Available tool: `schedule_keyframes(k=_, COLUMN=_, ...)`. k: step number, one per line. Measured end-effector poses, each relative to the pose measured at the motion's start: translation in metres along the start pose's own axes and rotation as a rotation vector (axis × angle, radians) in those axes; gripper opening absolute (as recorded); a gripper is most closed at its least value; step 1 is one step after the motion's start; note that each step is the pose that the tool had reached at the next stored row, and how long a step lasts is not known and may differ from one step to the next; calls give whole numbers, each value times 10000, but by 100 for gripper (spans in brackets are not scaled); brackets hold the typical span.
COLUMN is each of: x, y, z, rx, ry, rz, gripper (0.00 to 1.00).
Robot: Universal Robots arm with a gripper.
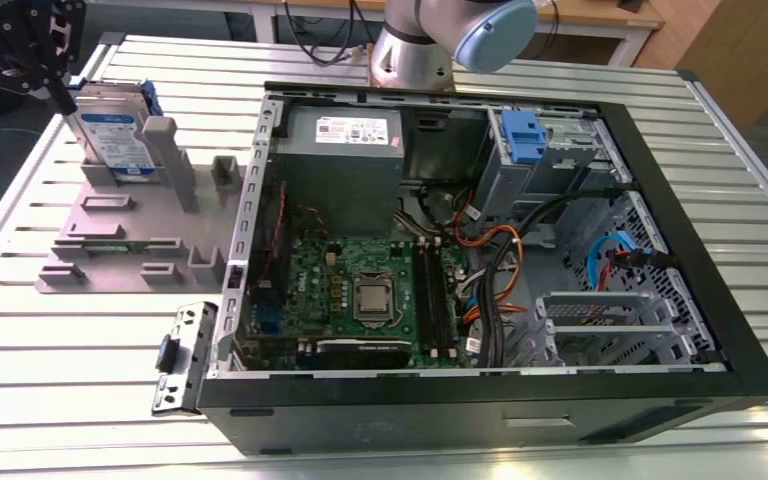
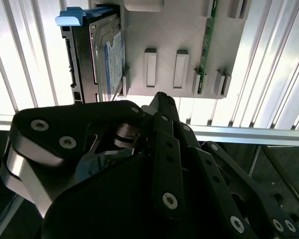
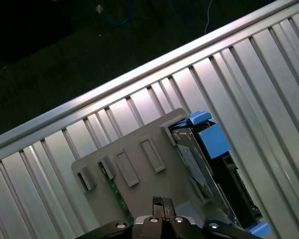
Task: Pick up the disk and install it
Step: 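Pick up the disk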
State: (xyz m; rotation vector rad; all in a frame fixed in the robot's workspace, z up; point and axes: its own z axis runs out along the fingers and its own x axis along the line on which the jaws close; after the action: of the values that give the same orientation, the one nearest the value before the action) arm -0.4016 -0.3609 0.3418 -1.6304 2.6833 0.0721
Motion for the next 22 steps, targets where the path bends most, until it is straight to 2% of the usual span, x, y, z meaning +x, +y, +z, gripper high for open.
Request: schedule_keyframes(k=22, x=0, y=0, z=0, rx=-15, ry=23, rz=-581, gripper=10)
